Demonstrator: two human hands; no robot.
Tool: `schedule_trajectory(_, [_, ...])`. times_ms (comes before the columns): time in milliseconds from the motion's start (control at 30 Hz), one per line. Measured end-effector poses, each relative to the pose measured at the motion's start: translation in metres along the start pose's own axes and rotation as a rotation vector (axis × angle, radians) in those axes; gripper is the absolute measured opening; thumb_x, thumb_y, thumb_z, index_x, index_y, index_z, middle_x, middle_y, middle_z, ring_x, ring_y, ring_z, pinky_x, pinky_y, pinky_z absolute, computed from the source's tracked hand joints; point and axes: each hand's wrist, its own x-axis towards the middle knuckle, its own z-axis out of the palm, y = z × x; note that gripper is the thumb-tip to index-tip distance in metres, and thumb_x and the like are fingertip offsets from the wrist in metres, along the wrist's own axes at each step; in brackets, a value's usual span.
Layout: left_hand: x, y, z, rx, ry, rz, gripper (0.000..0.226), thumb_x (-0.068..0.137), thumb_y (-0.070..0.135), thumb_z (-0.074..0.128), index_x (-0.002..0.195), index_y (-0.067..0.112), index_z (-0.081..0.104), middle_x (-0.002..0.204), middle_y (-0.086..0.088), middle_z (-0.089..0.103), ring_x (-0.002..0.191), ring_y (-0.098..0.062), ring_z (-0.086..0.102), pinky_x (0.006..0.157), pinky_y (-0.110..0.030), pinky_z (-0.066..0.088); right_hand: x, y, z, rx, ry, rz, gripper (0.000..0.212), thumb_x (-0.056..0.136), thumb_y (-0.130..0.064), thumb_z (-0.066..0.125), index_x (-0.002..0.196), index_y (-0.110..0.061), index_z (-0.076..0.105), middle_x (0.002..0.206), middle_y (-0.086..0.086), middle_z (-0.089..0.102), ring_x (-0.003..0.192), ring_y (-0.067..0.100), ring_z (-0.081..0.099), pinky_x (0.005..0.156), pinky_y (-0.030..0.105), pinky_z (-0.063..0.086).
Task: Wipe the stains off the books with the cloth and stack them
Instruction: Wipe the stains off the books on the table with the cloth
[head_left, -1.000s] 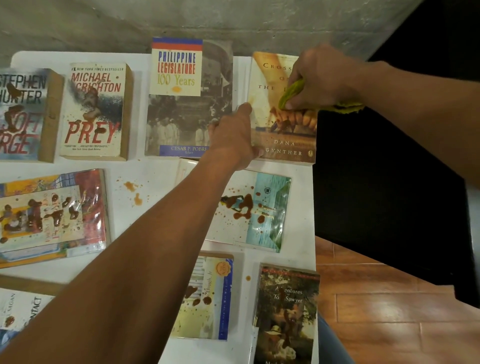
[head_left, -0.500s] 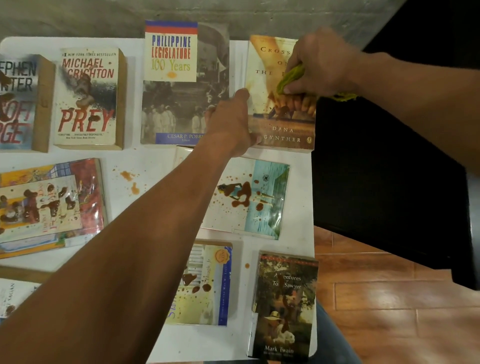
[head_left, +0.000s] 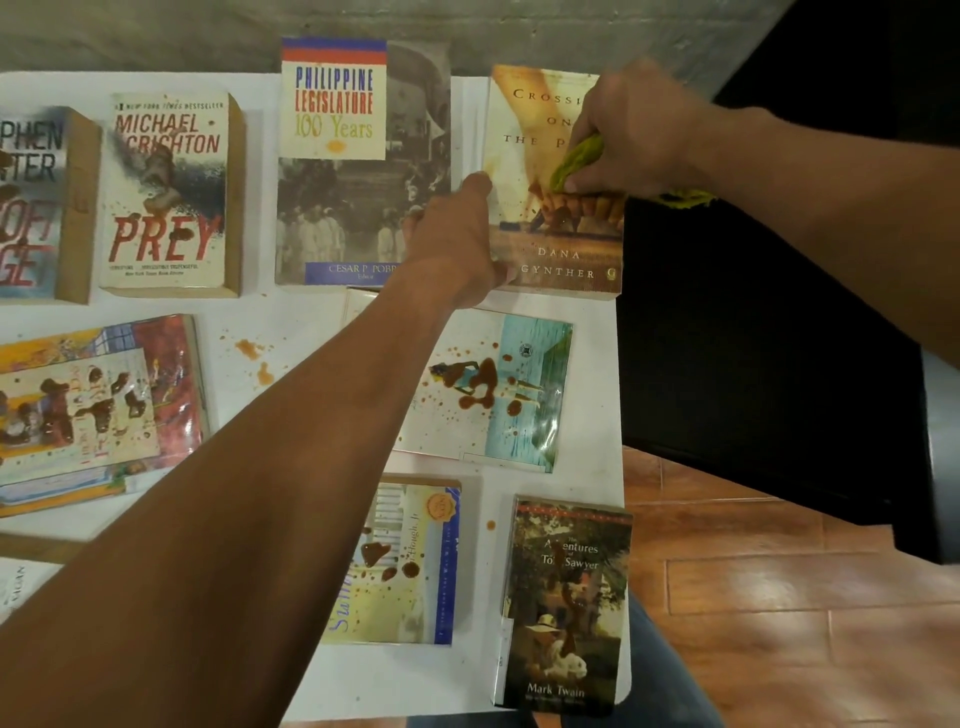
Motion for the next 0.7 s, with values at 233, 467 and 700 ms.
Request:
schedule_trajectory(233, [0.003,-0.002,0.001,0.011,-0.007,0.024,0.080,0.083,0.026,0.082,0.146,0.014,0.034,0.134,-0.010,0.057,0.128,-0.032,0.050,0.113,-0.045,0.036,-0.021,-0.001,0.008,0.002,-0.031,0.034,0.031,0.085,-0.039,0.076,0.107,-0.017,0.075,0.089,-0.004,0.054,0.087,0.015,0.049,0.079,0.033,0.045])
schedule_trajectory(467, [-0.002,-0.001,-0.002,-0.010,-0.004,0.050,0.072,0.084,0.024,0.081,0.141,0.012,0.038,0.131,-0.011,0.056,0.127,-0.034,0.050,0.111,-0.047,0.037,-0.043,-0.012,0.023,0.042,-0.033,0.095,0.038,0.084,-0.037,0.077,0.112,-0.012,0.071,0.094,0.001,0.055,0.089,0.019,0.052,0.079,0.038,0.053])
schedule_trajectory(700, [0.002,0.001,-0.002,0.076,-0.022,0.050,0.076,0.086,0.030,0.079,0.144,0.012,0.034,0.133,-0.012,0.057,0.127,-0.034,0.051,0.110,-0.047,0.038,-0.037,-0.014,0.019,0.135,0.027,0.233,0.036,0.084,-0.036,0.078,0.111,-0.015,0.071,0.098,0.003,0.056,0.087,0.019,0.056,0.070,0.033,0.050])
